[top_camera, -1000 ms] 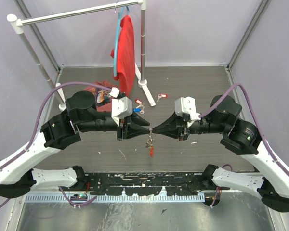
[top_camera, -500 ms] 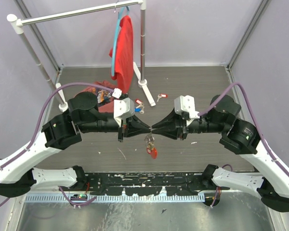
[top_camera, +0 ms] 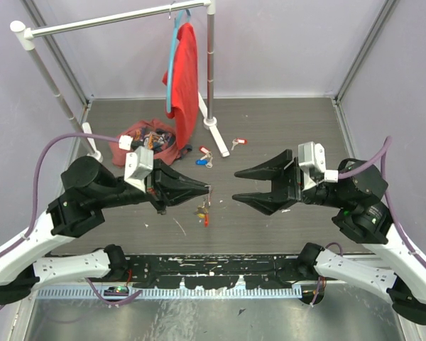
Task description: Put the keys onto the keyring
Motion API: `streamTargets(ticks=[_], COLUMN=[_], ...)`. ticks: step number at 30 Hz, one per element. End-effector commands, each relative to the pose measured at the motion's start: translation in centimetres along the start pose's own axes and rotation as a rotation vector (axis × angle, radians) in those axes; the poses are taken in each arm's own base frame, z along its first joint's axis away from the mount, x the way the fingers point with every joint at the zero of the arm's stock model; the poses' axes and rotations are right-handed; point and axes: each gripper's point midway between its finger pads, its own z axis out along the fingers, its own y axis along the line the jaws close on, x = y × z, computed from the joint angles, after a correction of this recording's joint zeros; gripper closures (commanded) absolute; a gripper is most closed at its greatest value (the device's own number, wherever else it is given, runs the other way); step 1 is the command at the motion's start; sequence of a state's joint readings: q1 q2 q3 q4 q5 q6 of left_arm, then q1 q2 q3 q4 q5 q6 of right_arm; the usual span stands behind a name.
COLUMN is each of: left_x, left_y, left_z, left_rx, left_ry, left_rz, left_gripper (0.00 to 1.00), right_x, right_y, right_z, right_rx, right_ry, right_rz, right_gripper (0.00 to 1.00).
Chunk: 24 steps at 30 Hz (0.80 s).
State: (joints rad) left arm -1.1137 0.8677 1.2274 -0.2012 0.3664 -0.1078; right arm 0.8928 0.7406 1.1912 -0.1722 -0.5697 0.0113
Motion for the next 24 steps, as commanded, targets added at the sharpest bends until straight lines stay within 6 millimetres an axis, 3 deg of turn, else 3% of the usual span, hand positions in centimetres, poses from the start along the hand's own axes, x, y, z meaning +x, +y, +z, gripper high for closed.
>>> streamTargets(ticks=[1,12,24], left_x=[-4.5,-5.3,-4.8], left_y=[-1.5,-2.0,-1.7], left_z=[0.0,0.6,1.1], left_rx=[0.066,0.108,0.103], left_ry=[-0.197,-0.245,-0.230], left_rz=[-0.012,-0.031,-0.032], left_gripper=[1.00,1.00,1.00], right_x=[-1.8,-2.5,-2.6], right_y=[0.0,1.1,1.3], right_z=[1.1,2.4,2.7], right_rx=[-0.030,-0.137,-0.162], right_ry=[-0.077,-0.106,-0.112], right_rz=[0.008,0.005,0.012], right_gripper=[0.47,0.64,0.68])
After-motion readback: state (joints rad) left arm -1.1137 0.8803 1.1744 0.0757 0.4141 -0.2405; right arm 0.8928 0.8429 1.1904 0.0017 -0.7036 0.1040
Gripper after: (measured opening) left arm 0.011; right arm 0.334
